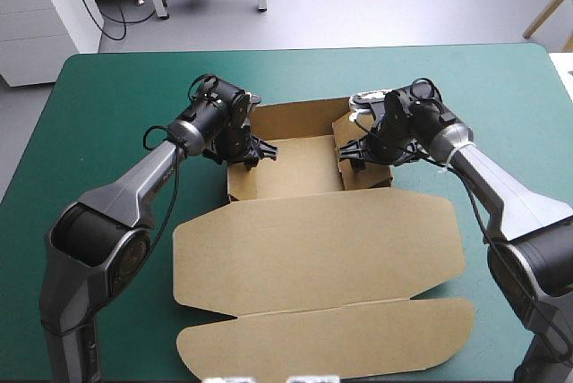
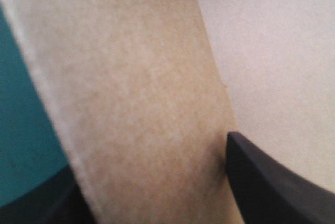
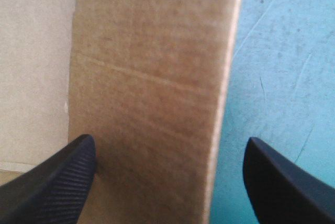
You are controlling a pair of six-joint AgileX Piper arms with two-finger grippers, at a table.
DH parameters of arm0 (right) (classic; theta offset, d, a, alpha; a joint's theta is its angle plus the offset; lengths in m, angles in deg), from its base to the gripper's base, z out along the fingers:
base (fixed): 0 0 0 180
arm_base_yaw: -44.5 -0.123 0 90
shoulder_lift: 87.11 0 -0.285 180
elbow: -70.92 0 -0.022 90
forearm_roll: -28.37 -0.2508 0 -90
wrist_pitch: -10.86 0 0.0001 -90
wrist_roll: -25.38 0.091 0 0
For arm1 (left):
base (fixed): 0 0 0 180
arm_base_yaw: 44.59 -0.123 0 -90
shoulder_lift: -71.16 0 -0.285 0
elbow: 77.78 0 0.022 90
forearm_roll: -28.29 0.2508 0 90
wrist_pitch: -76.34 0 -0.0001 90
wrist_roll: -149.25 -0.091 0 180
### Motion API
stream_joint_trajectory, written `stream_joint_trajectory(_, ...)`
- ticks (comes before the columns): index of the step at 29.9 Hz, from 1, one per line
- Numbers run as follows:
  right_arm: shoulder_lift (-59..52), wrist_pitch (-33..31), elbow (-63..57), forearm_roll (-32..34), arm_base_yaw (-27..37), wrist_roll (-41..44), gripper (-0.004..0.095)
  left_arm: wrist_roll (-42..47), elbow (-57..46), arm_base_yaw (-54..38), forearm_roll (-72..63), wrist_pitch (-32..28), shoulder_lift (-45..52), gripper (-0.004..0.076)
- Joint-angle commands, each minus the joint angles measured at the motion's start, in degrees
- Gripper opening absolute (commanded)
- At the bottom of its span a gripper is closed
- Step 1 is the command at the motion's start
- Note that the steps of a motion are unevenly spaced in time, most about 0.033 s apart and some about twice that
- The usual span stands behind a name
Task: Fold the box
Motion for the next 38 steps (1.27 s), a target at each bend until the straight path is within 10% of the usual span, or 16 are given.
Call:
stream_joint_trajectory(1, -2.8, 2.5, 1.8, 0.1, 0.2, -0.6, 0.0782, 1.7, 1.5, 0.1, 2.1, 4.2, 3.1, 0.0574)
stream_joint_trajectory(28, -8.6, -9.5, 17.5, 2.5, 2.1, -3.6, 0.0783, -11.4, 17.2, 0.1, 5.3, 4.3, 18.5, 0.0551)
stream_joint_trajectory(31, -10.4, -9.2, 14.9, 2.5, 2.1, -4.0, 0.0783, -11.4, 16.3, 0.1, 4.0, 4.3, 23.1, 0.0466)
stream_joint_trajectory(38, -9.7, -9.0, 14.0, 1.1, 2.1, -4.7, 0.0783, -12.9, 10.0, 0.1, 3.6, 4.3, 35.3, -0.0003)
